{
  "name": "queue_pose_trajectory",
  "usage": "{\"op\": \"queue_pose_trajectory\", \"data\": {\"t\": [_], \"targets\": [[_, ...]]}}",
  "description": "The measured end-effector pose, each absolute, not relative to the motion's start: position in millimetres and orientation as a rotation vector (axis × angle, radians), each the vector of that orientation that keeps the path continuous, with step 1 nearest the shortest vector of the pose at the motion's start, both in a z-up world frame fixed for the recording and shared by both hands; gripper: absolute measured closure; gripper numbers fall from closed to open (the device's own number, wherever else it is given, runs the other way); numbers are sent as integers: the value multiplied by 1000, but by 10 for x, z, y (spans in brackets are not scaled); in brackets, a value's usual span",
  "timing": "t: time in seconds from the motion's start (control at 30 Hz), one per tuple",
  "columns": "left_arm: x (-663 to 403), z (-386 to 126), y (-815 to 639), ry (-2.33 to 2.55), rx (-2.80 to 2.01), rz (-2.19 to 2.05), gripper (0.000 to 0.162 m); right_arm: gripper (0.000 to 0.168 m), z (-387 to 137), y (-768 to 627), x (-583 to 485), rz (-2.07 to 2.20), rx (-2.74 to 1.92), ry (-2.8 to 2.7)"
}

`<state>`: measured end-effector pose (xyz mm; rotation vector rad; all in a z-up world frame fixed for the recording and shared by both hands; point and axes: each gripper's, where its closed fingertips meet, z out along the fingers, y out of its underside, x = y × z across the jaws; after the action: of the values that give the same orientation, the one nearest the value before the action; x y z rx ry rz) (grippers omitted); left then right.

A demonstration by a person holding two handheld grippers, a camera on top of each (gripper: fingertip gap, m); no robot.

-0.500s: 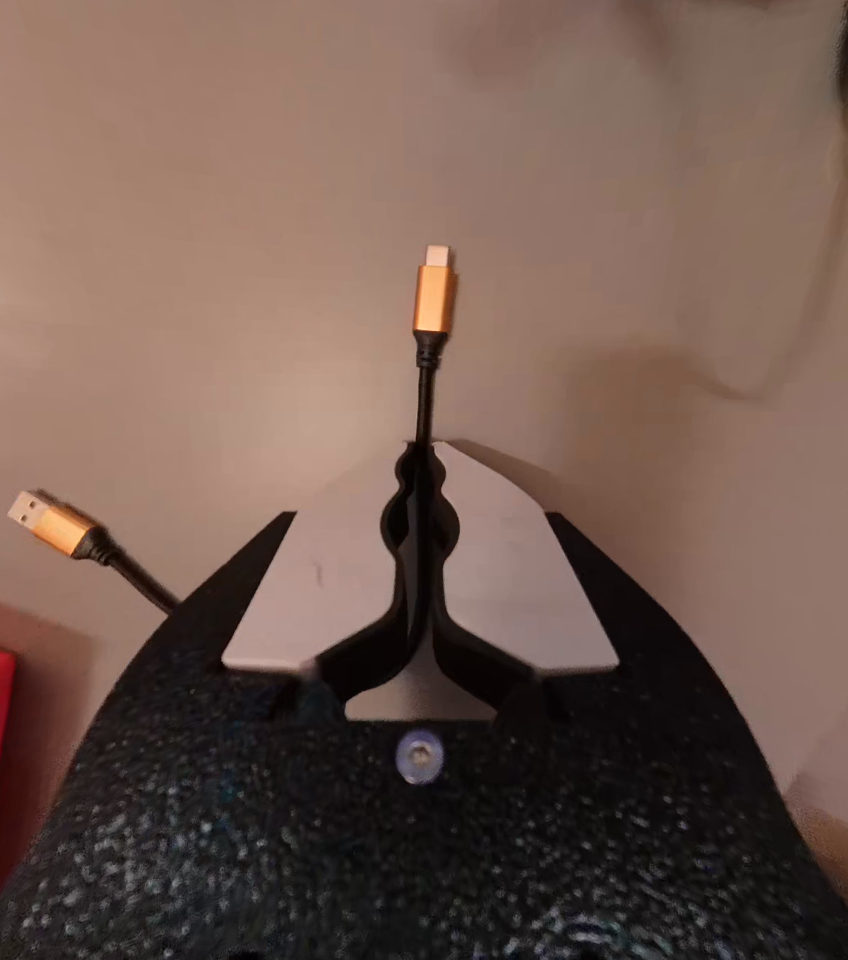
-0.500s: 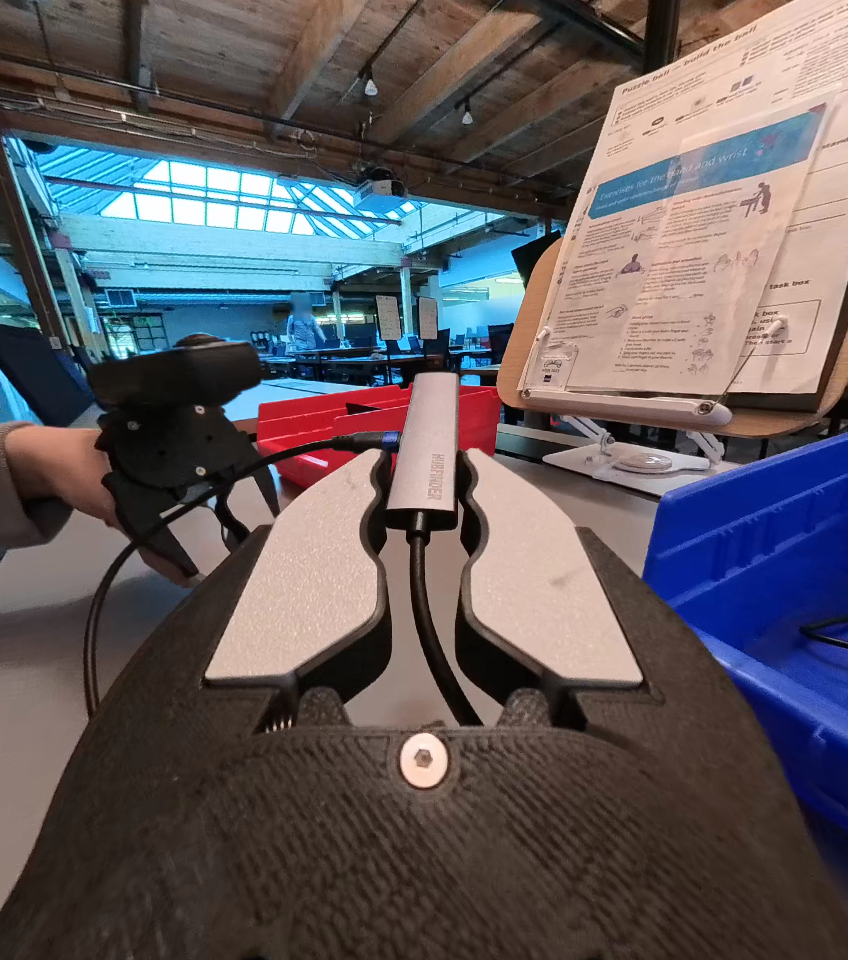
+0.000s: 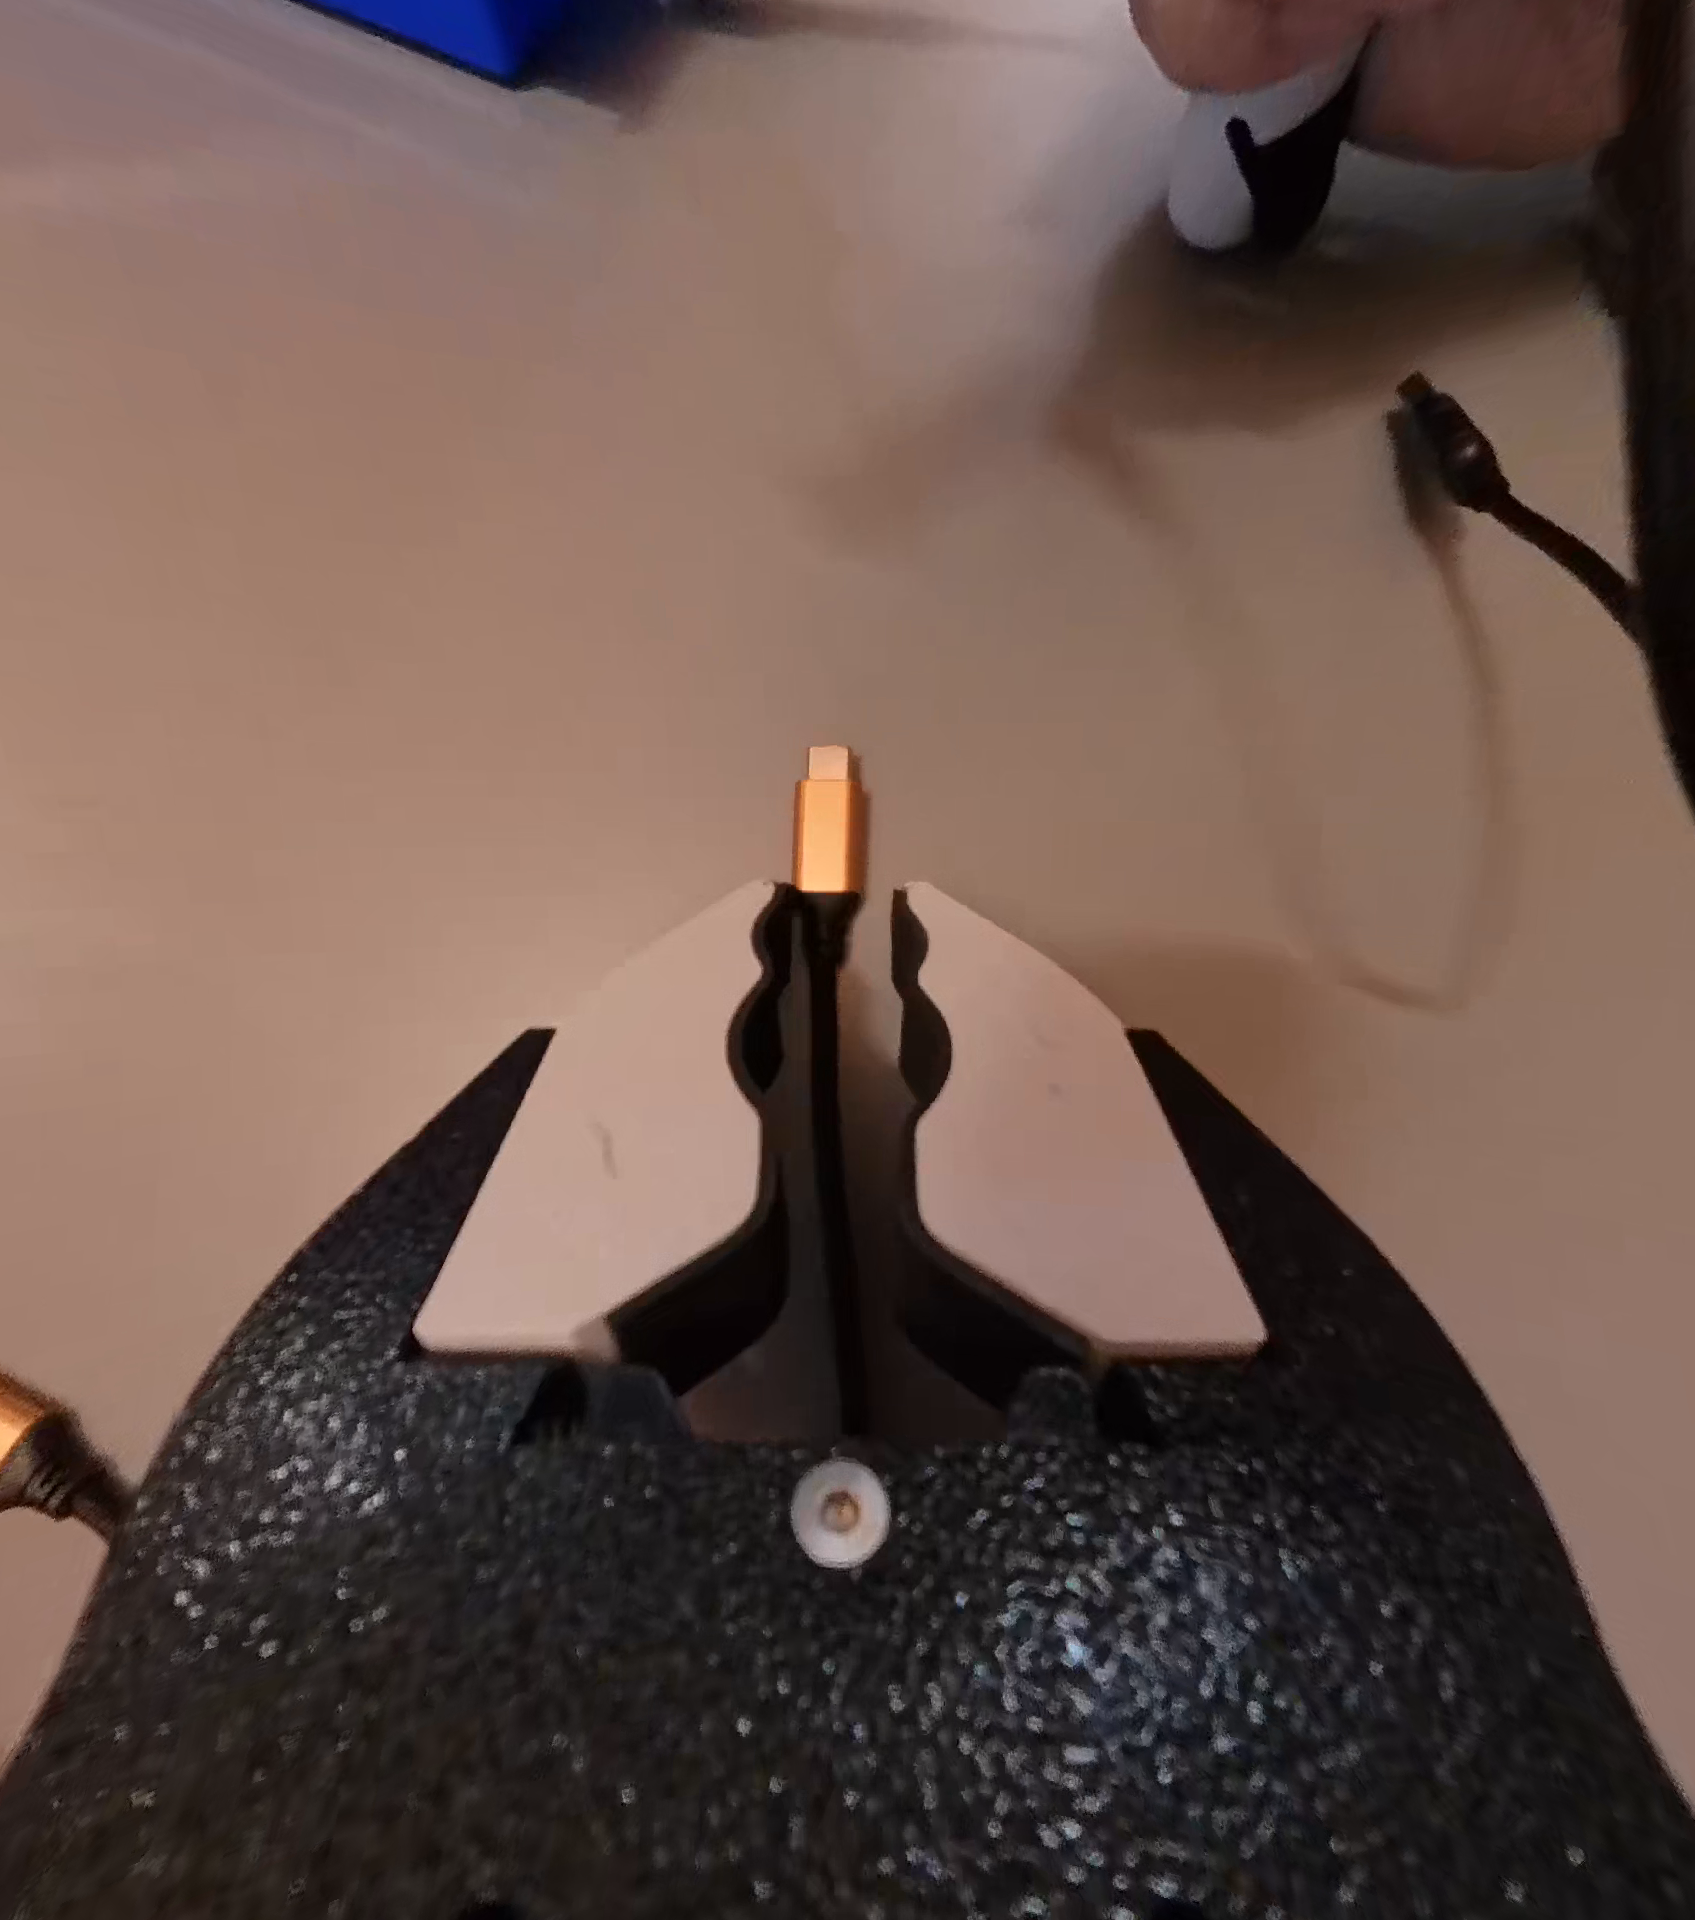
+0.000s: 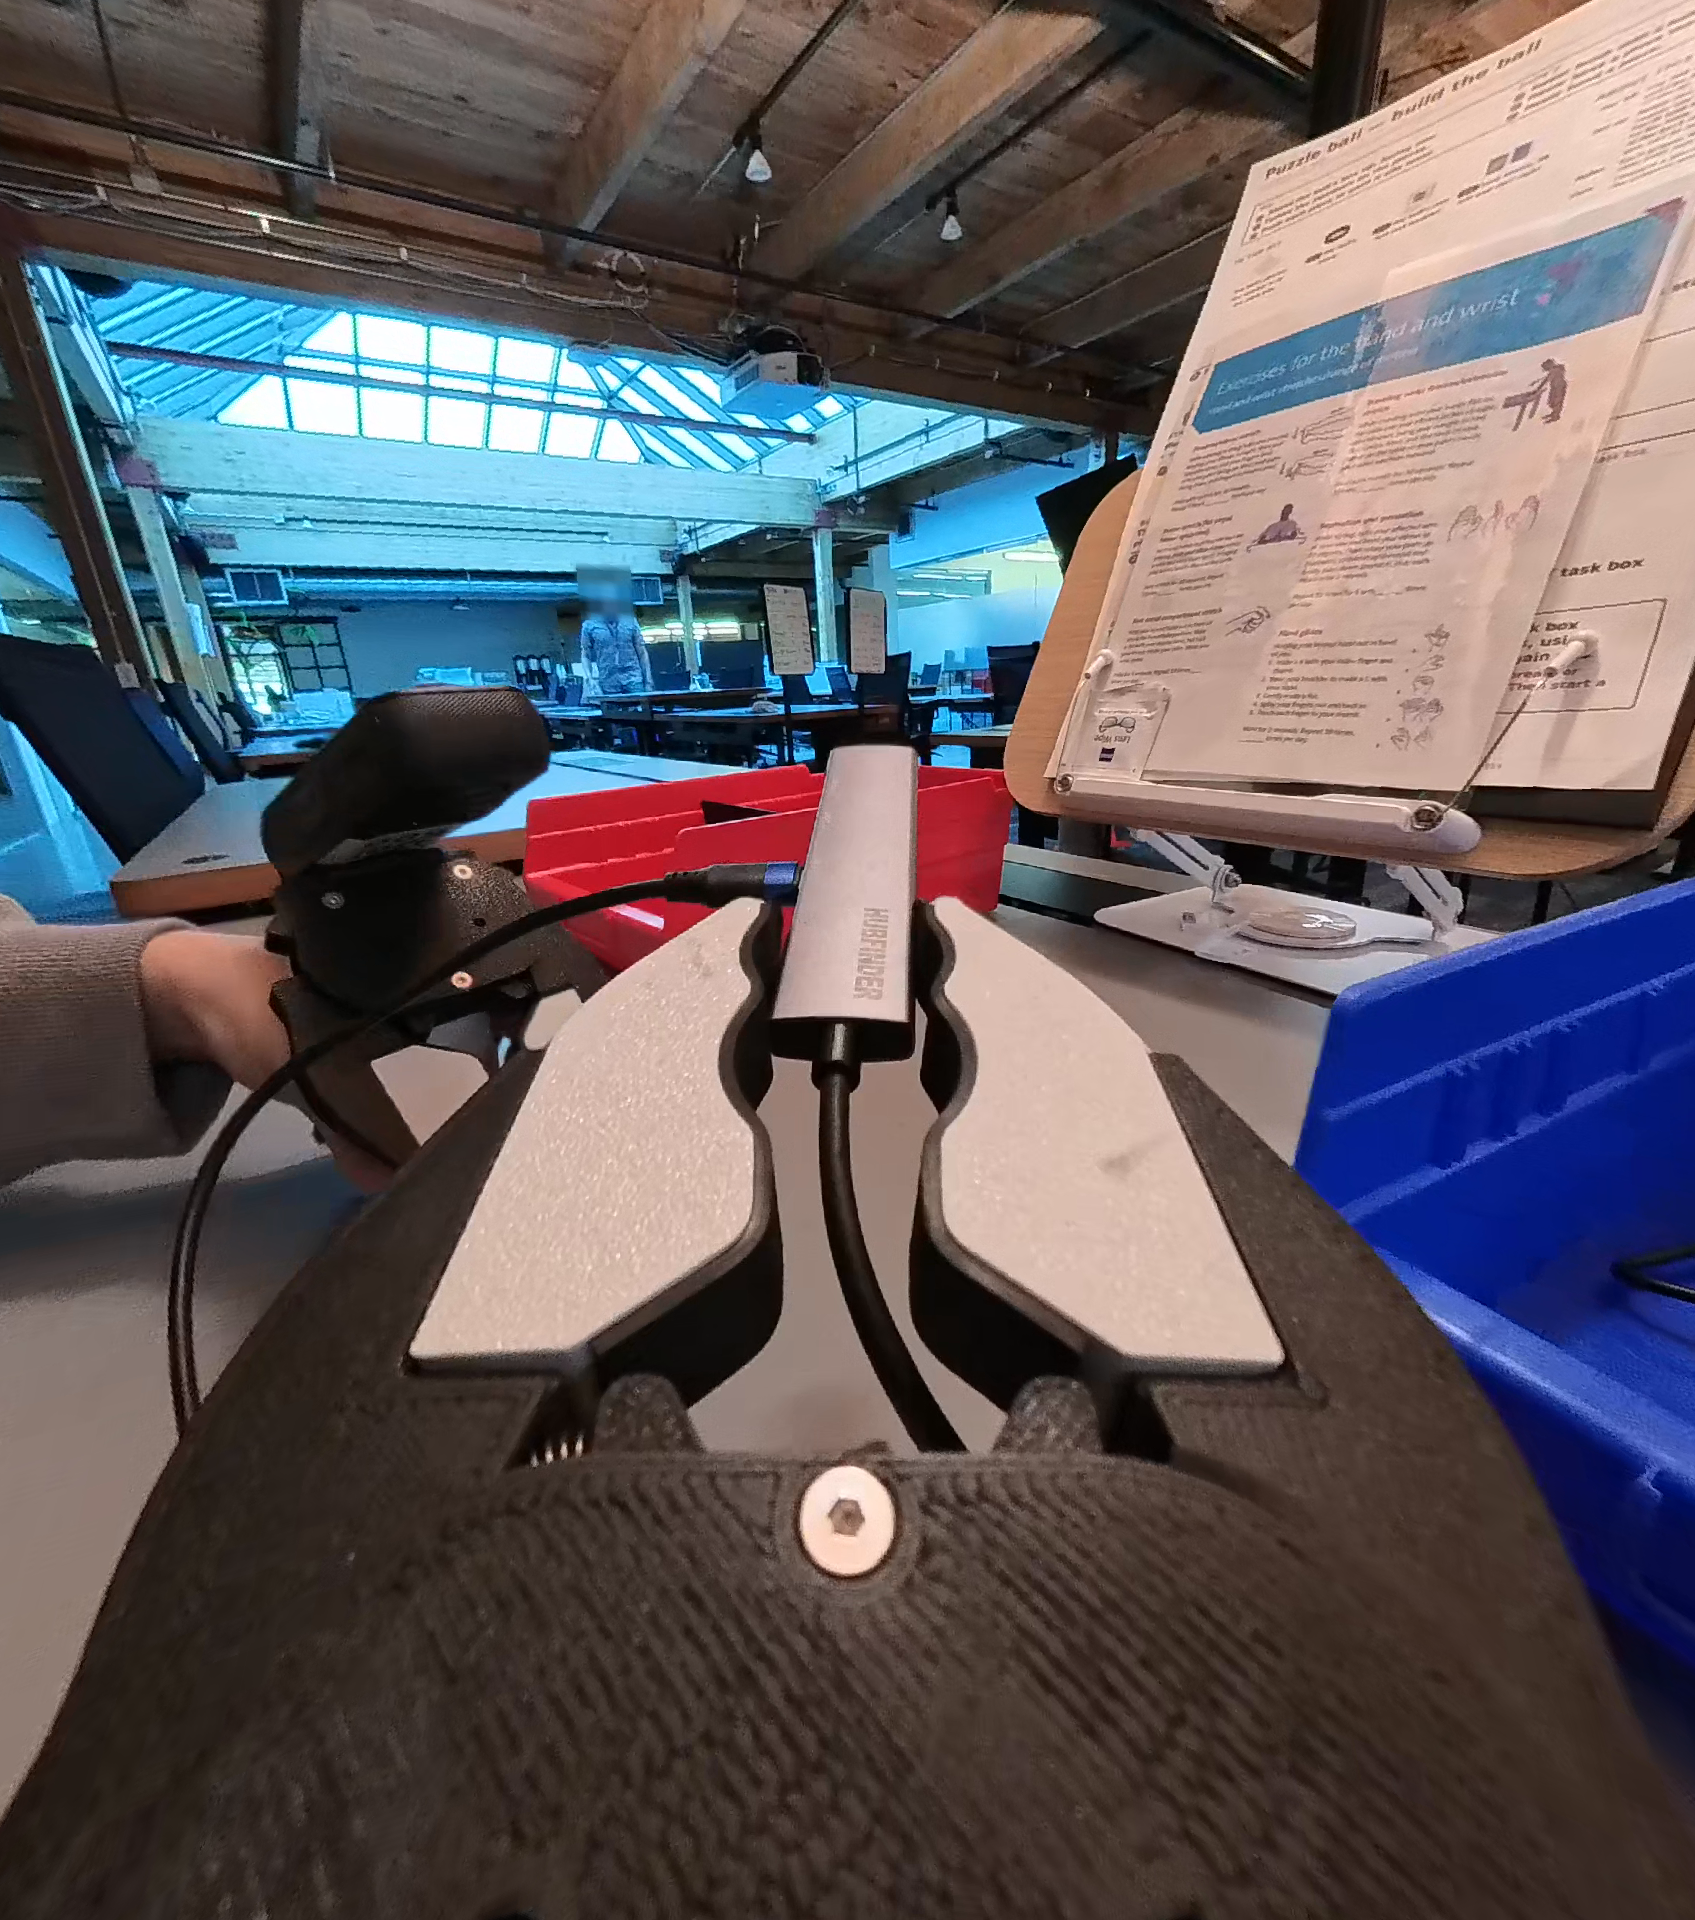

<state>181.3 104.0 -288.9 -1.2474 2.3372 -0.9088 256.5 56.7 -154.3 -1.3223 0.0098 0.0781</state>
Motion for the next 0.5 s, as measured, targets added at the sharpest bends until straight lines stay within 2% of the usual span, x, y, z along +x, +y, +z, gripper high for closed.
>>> {"op": "queue_pose_trajectory", "data": {"t": [0.17,0.37,0.5], "targets": [[1861,-2890,1082,2272,-1287,-892,151,144,-1574,610,2524,45,-1357,-16],[1851,-2857,1196,2195,-1330,-727,151,144,-1637,687,2471,-10,-1419,-51],[1868,-2461,1386,2046,-1503,-660,151,143,-1637,687,2491,-1,-1420,-37]]}}
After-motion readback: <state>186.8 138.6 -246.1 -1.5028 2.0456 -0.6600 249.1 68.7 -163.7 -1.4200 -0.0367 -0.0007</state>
